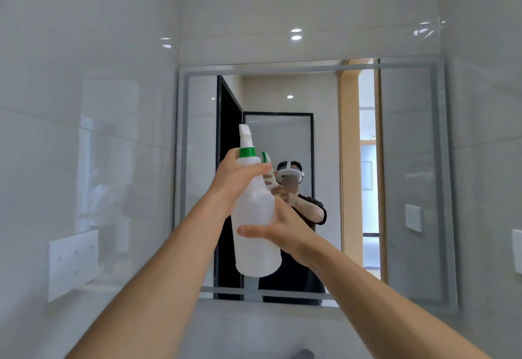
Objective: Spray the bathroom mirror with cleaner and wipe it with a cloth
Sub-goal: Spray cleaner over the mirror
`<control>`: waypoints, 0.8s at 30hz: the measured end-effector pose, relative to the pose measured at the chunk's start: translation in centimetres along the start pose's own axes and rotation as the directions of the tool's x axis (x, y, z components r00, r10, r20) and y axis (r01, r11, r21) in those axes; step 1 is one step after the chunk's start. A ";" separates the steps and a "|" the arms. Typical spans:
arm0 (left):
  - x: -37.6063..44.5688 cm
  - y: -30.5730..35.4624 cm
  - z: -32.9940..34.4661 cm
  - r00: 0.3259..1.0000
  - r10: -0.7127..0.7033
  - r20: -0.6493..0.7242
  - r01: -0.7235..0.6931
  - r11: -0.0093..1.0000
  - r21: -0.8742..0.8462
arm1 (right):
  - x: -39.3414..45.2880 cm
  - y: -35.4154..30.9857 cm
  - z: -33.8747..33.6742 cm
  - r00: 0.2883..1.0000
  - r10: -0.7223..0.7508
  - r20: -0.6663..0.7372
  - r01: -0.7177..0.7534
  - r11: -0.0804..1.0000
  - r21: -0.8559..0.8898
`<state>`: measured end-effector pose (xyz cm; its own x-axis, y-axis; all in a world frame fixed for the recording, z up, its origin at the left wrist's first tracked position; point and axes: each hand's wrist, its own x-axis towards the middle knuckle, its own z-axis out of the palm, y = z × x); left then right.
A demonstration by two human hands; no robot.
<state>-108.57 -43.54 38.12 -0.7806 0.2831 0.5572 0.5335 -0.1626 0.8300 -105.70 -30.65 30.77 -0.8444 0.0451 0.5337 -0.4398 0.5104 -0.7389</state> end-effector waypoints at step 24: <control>3.0 2.2 -2.4 0.971 0.159 -0.180 -0.150 0.987 0.060 | 5.2 -2.0 2.5 0.991 -0.071 -0.113 0.059 0.993 -0.106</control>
<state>-110.49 -45.31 41.68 -0.7317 0.0784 0.6771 0.6634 -0.1466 0.7338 -110.00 -33.57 33.97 -0.7714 0.1055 0.6275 -0.4534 0.6007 -0.6585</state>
